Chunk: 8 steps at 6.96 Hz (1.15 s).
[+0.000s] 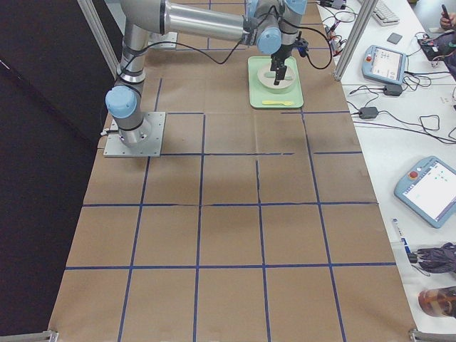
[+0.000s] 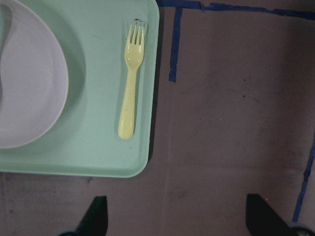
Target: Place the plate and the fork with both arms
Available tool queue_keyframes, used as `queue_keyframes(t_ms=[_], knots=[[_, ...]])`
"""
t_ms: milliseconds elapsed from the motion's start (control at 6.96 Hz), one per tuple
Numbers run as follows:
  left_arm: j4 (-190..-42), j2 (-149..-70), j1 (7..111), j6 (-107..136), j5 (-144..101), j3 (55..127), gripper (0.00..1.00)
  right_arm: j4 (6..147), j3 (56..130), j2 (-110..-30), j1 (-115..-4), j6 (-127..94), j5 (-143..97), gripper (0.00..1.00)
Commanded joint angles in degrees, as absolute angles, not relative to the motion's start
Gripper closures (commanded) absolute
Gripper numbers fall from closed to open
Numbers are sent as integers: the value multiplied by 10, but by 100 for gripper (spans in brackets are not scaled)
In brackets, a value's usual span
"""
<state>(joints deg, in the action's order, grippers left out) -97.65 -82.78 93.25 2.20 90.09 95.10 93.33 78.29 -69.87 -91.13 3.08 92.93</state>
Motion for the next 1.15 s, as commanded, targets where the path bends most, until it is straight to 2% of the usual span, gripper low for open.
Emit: queue_keyframes(t_ms=[0, 288, 431, 1006], knots=[[-976, -828, 932, 22, 901, 951, 0, 849, 816, -794, -904, 38, 928, 0], [-976, -828, 933, 22, 901, 951, 0, 861, 920, -885, -907, 32, 925, 0], [-976, -828, 933, 22, 901, 952, 0, 913, 946, -909, -908, 28, 926, 0], [-976, -828, 933, 21, 901, 953, 0, 915, 952, -917, -909, -14, 906, 0]])
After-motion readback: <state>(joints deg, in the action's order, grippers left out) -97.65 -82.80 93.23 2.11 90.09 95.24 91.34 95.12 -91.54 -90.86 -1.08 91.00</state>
